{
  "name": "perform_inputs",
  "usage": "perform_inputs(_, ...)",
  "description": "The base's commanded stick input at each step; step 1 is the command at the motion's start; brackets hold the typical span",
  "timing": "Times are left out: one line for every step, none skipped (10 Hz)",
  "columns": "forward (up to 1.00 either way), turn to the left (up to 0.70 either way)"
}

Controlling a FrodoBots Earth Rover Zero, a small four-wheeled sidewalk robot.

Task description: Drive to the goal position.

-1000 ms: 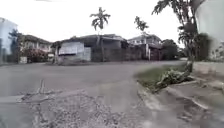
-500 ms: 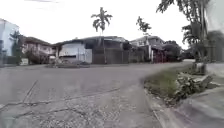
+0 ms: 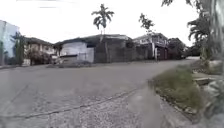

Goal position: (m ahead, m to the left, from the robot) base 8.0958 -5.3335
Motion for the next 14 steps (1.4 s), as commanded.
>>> perform_inputs(1.0,0.0)
perform_inputs(1.0,-0.21)
perform_inputs(1.0,-0.4)
perform_inputs(1.0,-0.39)
perform_inputs(1.0,-0.4)
perform_inputs(1.0,-0.4)
perform_inputs(1.0,-0.4)
perform_inputs(1.0,-0.35)
perform_inputs(1.0,0.0)
perform_inputs(1.0,0.04)
perform_inputs(1.0,0.06)
perform_inputs(1.0,0.0)
perform_inputs(1.0,0.0)
perform_inputs(1.0,0.0)
